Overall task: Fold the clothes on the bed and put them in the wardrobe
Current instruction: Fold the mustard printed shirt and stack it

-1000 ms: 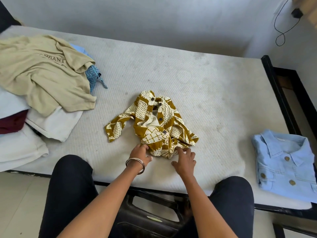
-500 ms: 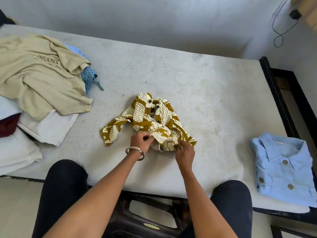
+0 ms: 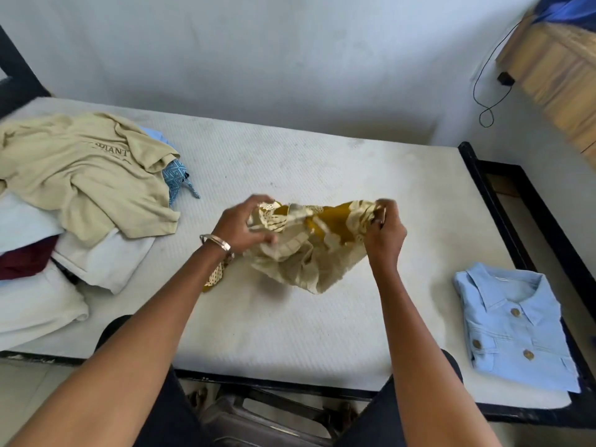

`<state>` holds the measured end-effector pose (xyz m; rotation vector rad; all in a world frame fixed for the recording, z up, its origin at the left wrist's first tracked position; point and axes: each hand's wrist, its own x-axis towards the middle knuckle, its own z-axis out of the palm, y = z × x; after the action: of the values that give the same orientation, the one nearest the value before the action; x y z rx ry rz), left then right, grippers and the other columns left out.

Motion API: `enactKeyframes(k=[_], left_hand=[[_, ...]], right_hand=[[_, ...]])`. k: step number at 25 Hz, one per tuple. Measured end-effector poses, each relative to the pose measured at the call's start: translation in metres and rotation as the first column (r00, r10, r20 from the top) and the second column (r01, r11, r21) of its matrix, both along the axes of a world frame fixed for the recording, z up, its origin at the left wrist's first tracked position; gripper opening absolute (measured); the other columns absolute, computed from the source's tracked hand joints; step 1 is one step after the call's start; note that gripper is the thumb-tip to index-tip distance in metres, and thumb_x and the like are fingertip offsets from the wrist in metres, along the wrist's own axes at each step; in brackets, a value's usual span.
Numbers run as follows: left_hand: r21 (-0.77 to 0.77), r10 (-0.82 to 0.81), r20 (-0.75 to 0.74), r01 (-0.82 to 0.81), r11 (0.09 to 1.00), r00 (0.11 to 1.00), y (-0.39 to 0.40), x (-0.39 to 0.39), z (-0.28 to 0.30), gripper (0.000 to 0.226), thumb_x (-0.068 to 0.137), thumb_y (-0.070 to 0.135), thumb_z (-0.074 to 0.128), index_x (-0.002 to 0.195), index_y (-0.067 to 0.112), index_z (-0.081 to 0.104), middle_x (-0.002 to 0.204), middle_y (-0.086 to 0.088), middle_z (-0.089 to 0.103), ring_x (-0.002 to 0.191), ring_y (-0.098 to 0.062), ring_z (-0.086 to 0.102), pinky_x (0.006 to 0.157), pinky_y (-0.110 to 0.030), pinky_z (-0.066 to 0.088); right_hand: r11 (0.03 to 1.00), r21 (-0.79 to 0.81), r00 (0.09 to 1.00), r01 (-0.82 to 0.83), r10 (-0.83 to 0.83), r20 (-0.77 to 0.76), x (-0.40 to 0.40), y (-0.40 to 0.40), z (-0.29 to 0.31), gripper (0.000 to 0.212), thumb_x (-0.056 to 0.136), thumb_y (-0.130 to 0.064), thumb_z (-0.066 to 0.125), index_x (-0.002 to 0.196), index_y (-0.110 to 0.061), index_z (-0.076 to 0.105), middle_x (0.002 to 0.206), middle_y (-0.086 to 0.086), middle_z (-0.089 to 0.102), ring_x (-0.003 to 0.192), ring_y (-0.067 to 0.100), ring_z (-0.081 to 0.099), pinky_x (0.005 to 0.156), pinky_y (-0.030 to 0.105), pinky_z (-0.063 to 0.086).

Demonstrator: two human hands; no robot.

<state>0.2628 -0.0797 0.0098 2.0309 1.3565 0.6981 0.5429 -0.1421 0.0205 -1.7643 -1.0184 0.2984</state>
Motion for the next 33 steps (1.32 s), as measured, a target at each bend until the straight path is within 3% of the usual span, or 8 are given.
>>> enactKeyframes(k=[4,6,12,16,19,23,27,33], left_hand=[[-0.076,0.198,-0.634,-0.315,0.946,0.748,-0.029,-0.047,-0.044,0.039,0.076,0.026,0.075,0.113,0.017,0.065,0.11,-0.011,0.064,0.103,-0.034,0.061,0.084,-0.039,0.052],[-0.132,0.626,-0.338,-0.695,0.707,0.702,-0.038,-0.054,-0.049,0.023,0.082,0.017,0.067,0.104,0.01,0.07,0.109,-0.019,0.067,0.105,-0.041,0.059,0.086,-0.041,0.049],[-0.483,0.733,0.573,-0.572,0.663,0.366,0.0,-0.014,-0.005,0.014,0.081,0.008,0.063,0.092,0.016,0.061,0.092,-0.015,0.062,0.093,-0.032,0.061,0.077,-0.037,0.048],[0.084,0.603,-0.177,-0.598,0.797,0.778,-0.015,-0.033,-0.015,0.019,0.089,0.018,0.059,0.108,0.014,0.06,0.098,-0.022,0.064,0.091,-0.041,0.061,0.068,-0.038,0.045],[-0.138,0.299,-0.626,-0.479,0.867,0.721,-0.05,-0.079,-0.075,0.025,0.091,0.019,0.053,0.114,0.012,0.061,0.108,-0.024,0.063,0.099,-0.04,0.062,0.075,-0.036,0.047],[-0.693,0.133,-0.659,-0.666,0.275,0.741,-0.108,-0.087,-0.107,0.018,0.094,0.009,0.047,0.091,-0.005,0.058,0.083,-0.02,0.06,0.079,-0.029,0.067,0.073,-0.033,0.055],[-0.767,0.639,-0.129,-0.484,0.42,0.759,-0.064,-0.05,-0.06,0.022,0.096,0.003,0.049,0.112,-0.006,0.06,0.103,-0.023,0.063,0.088,-0.038,0.067,0.052,-0.04,0.056],[-0.637,0.639,0.769,-0.05,0.769,0.029,0.085,0.016,0.1,0.024,0.09,0.024,0.064,0.113,0.019,0.064,0.1,-0.01,0.065,0.092,-0.027,0.062,0.062,-0.034,0.057]], right_hand=[[0.657,-0.665,0.811,-0.356,0.57,0.129,0.031,-0.037,-0.03,0.033,0.077,-0.02,0.077,0.109,-0.018,0.067,0.101,0.006,0.066,0.097,0.026,0.062,0.075,0.032,0.05],[0.464,-0.849,0.648,-0.254,0.733,0.207,0.042,-0.042,-0.031,0.039,0.077,-0.022,0.076,0.115,-0.018,0.065,0.111,0.007,0.063,0.104,0.027,0.058,0.077,0.032,0.047],[0.95,-0.251,0.968,0.185,-0.22,-0.12,0.016,-0.013,0.017,0.03,0.088,-0.007,0.043,0.116,-0.004,0.054,0.111,0.023,0.06,0.103,0.041,0.056,0.079,0.034,0.04],[0.741,-0.657,0.985,0.14,-0.038,0.168,0.024,-0.03,-0.006,0.03,0.093,-0.022,0.053,0.119,-0.007,0.055,0.125,0.022,0.056,0.116,0.043,0.055,0.091,0.041,0.047],[0.418,-0.905,0.924,0.079,0.31,0.224,0.044,-0.073,-0.051,0.032,0.096,-0.021,0.05,0.125,-0.009,0.053,0.131,0.017,0.055,0.12,0.036,0.054,0.09,0.038,0.046],[-0.008,-1.0,0.829,-0.002,0.559,-0.006,0.034,-0.093,-0.087,0.037,0.094,-0.015,0.051,0.13,-0.008,0.054,0.135,0.01,0.054,0.123,0.028,0.052,0.095,0.038,0.042],[0.491,-0.8,0.927,-0.344,0.04,-0.374,0.018,-0.04,-0.072,0.005,0.08,-0.005,0.053,0.083,-0.006,0.057,0.089,0.016,0.054,0.072,0.021,0.053,0.071,0.037,0.043],[0.972,0.193,0.823,-0.132,0.216,-0.525,0.022,0.081,0.059,0.052,0.08,0.014,0.036,0.113,-0.015,0.064,0.109,0.011,0.067,0.091,0.022,0.065,0.075,0.038,0.055]])
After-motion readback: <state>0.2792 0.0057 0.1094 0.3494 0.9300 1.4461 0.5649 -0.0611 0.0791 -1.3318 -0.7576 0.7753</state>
